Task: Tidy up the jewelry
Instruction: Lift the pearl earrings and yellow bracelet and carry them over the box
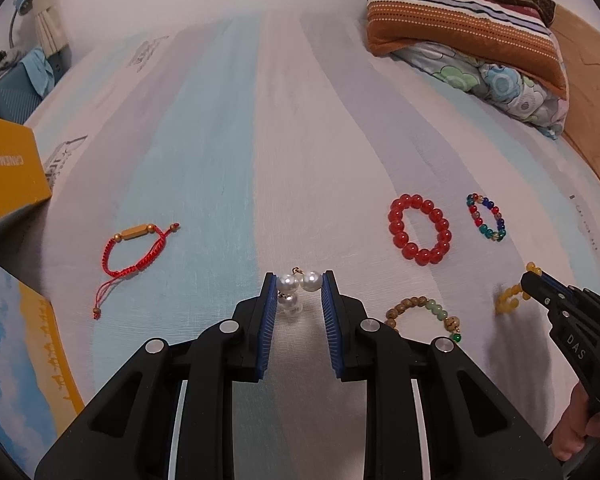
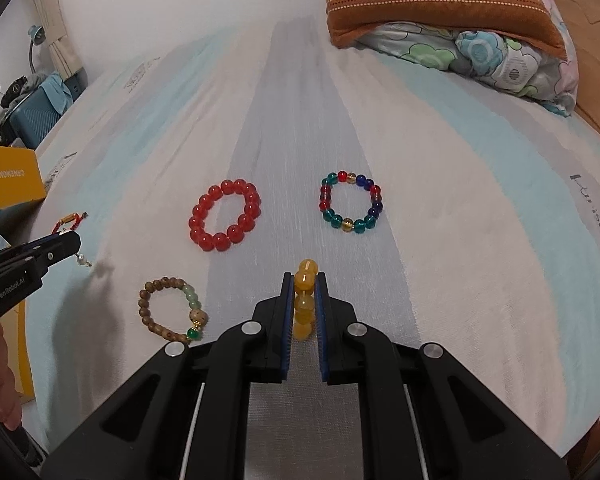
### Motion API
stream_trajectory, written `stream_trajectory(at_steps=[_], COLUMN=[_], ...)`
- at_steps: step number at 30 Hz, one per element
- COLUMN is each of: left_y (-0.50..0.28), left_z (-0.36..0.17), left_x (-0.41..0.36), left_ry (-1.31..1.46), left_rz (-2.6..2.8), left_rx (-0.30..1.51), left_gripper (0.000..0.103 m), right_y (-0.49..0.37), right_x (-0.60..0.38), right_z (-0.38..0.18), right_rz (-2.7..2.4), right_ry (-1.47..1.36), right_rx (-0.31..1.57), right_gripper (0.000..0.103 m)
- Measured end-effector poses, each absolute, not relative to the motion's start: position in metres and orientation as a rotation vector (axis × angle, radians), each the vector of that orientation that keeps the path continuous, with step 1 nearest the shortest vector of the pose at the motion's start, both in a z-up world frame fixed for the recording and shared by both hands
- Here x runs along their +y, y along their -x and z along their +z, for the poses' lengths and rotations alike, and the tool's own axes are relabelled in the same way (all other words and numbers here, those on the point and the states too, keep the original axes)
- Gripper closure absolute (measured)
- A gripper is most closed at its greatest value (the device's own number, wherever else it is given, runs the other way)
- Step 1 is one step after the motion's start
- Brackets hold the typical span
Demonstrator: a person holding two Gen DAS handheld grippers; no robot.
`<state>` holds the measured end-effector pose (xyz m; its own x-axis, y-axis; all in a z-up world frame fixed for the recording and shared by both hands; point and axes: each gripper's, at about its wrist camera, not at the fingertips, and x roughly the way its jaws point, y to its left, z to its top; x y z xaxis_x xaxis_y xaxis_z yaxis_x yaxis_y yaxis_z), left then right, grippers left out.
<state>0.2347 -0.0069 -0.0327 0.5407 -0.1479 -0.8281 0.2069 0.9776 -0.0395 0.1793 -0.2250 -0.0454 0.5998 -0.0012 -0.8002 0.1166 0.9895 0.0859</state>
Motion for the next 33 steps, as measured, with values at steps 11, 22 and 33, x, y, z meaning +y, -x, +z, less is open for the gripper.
stream_trajectory(at_steps=[11,22,33], left_y=[-0.222,-0.201,-0.179], left_z=[-0.025,-0.005,0.003], left_x=[-0.013,-0.002,0.017], left_ry=[-0.077,-0.043,-0.006], left_rz=[-0.226,-0.236,-0.206], left_rx=[0.967,0.962,0.979], left_gripper=[0.081,0.081,0.081], right_y=[-0.175,-0.170,-0.159], right_x=[-0.223,-0.218,-0.196], right_z=[-0.036,-0.024,0.001], right_rz=[-0.042,-0.018,0.013], right_ry=[-0.133,-0.142,-0.123], right_rx=[0.907,0.897,0.881], right_gripper=[0.094,0.094,0.094])
